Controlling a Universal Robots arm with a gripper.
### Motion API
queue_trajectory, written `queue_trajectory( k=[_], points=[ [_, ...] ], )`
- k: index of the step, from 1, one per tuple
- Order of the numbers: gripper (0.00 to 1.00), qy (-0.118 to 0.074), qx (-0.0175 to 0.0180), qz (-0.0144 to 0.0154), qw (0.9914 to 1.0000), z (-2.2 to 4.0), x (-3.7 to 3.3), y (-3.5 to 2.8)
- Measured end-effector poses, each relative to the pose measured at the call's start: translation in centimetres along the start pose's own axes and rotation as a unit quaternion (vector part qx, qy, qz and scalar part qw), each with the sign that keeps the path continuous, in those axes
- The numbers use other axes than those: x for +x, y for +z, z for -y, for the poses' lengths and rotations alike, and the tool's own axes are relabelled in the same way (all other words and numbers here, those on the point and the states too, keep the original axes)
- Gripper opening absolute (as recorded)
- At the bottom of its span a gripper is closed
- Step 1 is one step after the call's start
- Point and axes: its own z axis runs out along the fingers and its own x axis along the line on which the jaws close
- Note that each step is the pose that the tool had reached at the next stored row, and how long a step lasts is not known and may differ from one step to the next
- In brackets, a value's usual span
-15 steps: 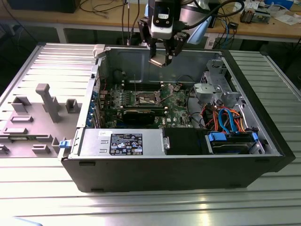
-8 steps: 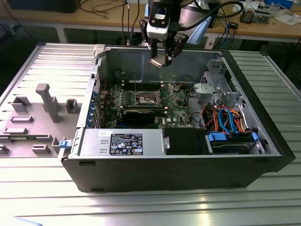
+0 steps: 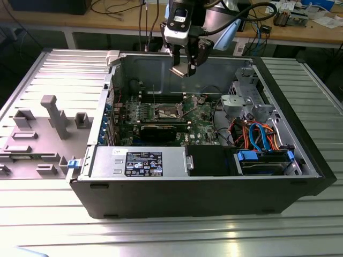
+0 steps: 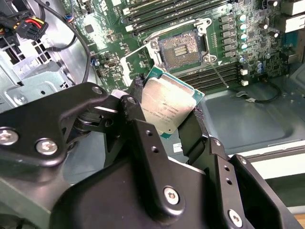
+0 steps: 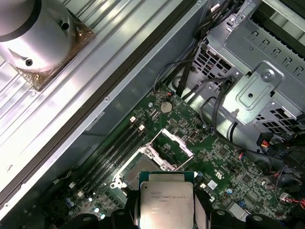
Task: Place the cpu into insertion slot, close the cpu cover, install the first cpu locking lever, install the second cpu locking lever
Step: 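Place the cpu into insertion slot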
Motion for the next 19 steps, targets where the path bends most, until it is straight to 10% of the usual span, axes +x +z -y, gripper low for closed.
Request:
queue_trajectory(
  k=[10, 19],
  points=[
    [0.55, 0.053, -0.0006, 0.0045, 0.99857, 0.01, 0.0, 0.12],
    [0.55, 0.109, -0.0013, 0.0093, 0.99399, 0.02, 0.0, 0.21]
  ],
)
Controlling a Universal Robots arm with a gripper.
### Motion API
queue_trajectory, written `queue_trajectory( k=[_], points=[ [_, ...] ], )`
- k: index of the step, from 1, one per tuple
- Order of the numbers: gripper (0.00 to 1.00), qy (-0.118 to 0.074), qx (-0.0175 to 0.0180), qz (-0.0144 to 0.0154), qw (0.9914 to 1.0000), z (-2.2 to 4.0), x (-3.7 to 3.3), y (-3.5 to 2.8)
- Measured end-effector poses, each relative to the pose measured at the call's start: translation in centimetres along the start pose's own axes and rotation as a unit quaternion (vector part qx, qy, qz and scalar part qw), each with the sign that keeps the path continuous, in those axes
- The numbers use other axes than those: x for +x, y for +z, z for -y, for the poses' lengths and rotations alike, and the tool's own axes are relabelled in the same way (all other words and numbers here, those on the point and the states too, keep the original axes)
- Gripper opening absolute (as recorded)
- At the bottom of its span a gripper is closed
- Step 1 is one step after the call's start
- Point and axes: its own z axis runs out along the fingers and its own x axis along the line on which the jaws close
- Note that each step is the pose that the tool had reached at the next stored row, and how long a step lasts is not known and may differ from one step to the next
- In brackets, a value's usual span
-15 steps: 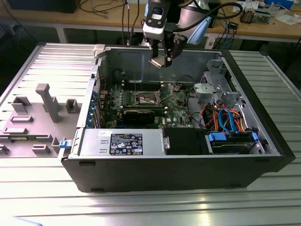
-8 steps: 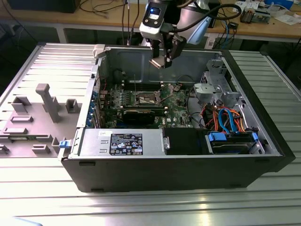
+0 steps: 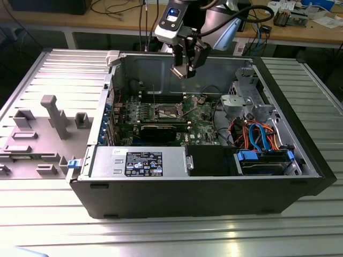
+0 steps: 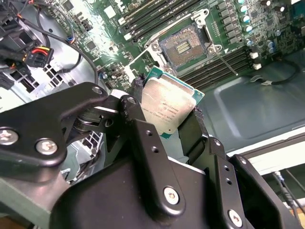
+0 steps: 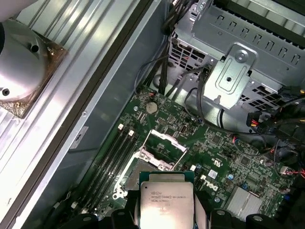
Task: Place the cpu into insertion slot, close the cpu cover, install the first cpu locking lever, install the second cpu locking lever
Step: 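Place the cpu into insertion slot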
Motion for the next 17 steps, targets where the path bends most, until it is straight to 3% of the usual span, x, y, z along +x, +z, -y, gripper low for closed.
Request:
queue_trajectory(
  k=[8, 11, 13, 17],
  points=[
    [0.55, 0.002, 0.0, 0.0002, 1.0, 0.0, 0.0, 0.0],
    [0.55, 0.024, -0.0003, 0.0021, 0.99971, 0.01, 0.0, 0.11],
    [0.55, 0.046, -0.0005, 0.0039, 0.99895, 0.02, 0.0, 0.2],
    [0.55, 0.054, -0.0006, 0.0046, 0.99855, 0.13, 0.06, 0.21]
  ],
)
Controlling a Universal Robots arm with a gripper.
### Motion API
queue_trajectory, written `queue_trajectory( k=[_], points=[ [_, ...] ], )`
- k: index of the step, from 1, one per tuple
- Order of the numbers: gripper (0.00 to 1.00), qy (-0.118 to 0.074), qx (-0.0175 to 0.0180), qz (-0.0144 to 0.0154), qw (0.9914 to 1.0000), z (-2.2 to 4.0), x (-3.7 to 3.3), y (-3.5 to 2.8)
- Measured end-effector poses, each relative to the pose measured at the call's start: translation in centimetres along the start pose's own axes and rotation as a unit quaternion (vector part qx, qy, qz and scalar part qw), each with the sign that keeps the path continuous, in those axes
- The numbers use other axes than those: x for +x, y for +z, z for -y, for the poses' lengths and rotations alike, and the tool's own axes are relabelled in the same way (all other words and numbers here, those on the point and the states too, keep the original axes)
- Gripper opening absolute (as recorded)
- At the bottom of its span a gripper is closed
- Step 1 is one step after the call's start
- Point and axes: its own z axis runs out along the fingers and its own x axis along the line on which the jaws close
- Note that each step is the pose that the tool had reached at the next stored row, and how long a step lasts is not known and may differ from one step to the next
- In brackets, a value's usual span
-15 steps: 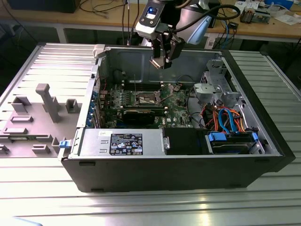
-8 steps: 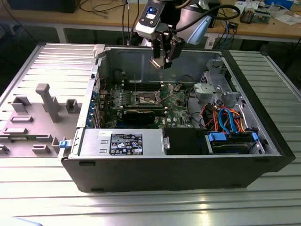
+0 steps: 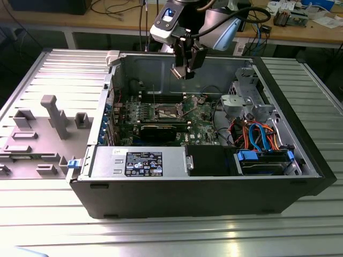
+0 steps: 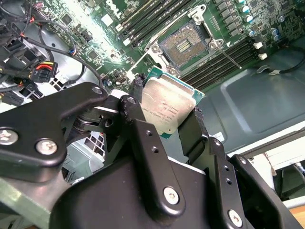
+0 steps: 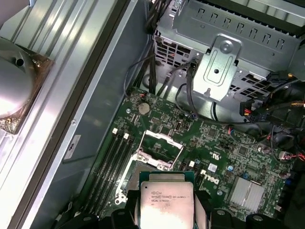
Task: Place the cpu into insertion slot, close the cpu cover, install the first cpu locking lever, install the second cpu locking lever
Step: 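Place the cpu into insertion slot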
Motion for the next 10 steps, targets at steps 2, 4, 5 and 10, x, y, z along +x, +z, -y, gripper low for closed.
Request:
queue_trajectory(
  k=[2, 4, 5, 10],
  points=[
    [0.55, 0.0, 0.0, 0.0, 1.0, 0.0, 0.0, 0.0],
    [0.55, 0.0, 0.0, 0.0, 1.0, 0.0, 0.0, 0.0],
    [0.55, 0.0, 0.0, 0.0, 1.0, 0.0, 0.0, 0.0],
    [0.55, 0.0, 0.0, 0.0, 1.0, 0.0, 0.0, 0.0]
  ],
)
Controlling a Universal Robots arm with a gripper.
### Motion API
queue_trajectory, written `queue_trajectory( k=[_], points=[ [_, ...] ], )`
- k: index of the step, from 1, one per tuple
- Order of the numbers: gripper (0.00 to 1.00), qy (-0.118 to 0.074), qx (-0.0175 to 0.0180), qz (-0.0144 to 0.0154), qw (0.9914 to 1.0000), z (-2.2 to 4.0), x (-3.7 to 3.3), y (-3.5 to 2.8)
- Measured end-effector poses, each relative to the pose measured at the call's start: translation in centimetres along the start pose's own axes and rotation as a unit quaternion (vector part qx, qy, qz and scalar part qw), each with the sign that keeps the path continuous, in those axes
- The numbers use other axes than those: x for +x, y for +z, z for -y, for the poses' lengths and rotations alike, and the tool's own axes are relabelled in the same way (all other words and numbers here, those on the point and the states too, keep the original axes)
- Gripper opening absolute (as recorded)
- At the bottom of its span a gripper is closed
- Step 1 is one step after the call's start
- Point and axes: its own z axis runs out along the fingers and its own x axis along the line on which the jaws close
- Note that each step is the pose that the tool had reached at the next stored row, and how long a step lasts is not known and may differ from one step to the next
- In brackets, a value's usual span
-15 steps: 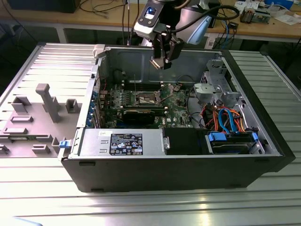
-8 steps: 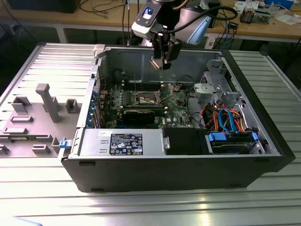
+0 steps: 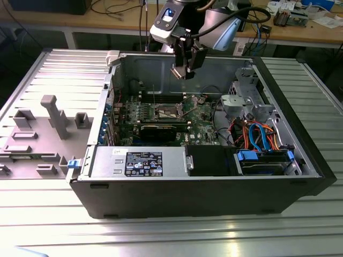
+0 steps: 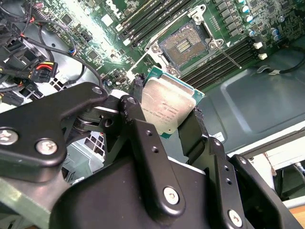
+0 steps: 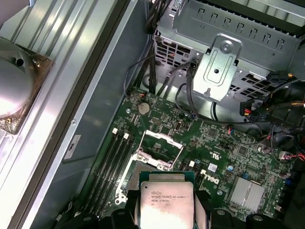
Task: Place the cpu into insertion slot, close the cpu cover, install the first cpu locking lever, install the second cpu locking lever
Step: 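Place the cpu into insertion slot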
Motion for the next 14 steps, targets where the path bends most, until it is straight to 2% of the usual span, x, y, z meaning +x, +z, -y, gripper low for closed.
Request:
queue_trajectory(
  k=[4, 8, 14],
  points=[
    [0.55, 0.006, -0.0001, 0.0005, 0.99998, 0.0, 0.0, 0.02],
    [0.55, 0.023, -0.0002, 0.002, 0.99974, 0.01, 0.0, 0.12],
    [0.55, 0.048, 0.001, 0.0036, 0.99882, 0.06, 0.01, 0.39]
  ],
)
